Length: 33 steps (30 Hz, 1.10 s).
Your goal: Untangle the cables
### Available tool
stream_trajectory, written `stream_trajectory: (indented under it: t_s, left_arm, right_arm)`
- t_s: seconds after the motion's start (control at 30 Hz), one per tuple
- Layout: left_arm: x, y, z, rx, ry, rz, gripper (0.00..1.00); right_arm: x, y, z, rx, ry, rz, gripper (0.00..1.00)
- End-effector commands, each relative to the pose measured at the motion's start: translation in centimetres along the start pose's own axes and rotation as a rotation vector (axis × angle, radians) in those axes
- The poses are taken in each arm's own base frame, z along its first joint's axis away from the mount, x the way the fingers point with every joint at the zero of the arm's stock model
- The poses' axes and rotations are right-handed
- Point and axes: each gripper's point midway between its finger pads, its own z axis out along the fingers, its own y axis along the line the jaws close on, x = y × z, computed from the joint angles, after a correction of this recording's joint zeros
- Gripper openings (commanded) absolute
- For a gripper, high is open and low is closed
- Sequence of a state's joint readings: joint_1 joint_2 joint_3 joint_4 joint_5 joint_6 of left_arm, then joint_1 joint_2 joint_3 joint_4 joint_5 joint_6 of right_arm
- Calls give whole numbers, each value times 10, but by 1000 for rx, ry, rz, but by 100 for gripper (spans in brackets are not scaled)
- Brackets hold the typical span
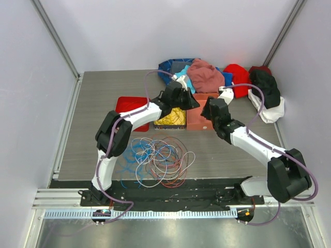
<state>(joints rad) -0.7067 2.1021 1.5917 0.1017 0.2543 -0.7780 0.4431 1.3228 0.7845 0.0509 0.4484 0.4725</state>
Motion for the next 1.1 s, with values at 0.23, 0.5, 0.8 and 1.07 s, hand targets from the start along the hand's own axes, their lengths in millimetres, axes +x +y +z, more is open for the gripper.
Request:
stream_trajectory:
  t_s: [0.23,0.5,0.8,1.07]
  left_arm:
    - [7,-11,28,-30,48,77,0]
    - [21,14,30,-195,77,193,42]
    - [-30,-12,-21,-250,-103,262,100]
    - [-49,-37,-133,-339,-293,293,100]
  right_arm:
    - [-63,11,-28,0,-71,39,70]
    - [-76,6,-56,-40,-115,69,68]
    - [-81,1,-72,-57,-134,79,68]
    - [-30,9,-79,-192,-6,73,65]
